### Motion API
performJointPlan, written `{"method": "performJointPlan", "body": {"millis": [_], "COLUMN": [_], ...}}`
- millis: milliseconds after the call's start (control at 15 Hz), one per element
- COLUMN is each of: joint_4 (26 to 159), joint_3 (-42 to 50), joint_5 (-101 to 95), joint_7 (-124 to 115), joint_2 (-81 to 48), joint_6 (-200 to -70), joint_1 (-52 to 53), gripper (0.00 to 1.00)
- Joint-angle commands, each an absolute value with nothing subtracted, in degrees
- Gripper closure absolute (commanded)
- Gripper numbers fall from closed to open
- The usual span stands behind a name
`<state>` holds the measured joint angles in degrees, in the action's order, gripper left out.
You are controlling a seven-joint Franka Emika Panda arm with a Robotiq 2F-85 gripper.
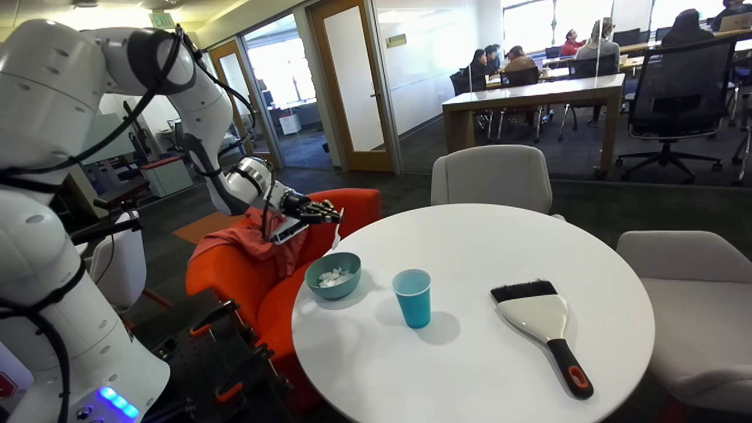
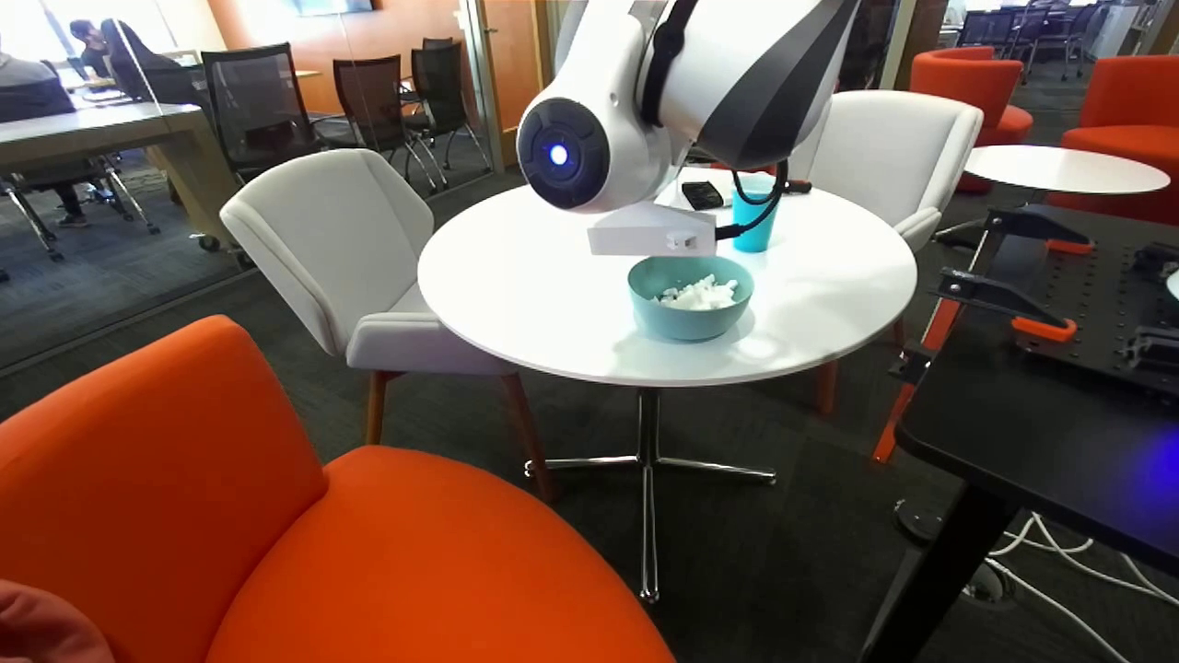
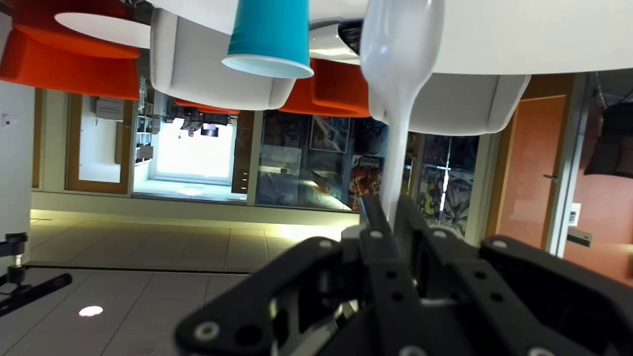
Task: Use the spoon to stir the contents of the bowl
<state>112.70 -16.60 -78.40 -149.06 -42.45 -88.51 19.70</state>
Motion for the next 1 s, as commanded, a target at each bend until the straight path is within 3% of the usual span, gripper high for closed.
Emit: {"method": "performJointPlan", "body": {"millis": [0,933], "joint_4": [108.68,104.01], "joint_3": [-13.40,2.60], "joint_5": [-74.26,-64.93], "joint_7": [-149.06,-149.06], "joint_2": [-46.40,-55.55], "joint_6": [-86.90,-100.22], "joint_1": [23.78,39.05], "gripper": [0.97,0.97]}}
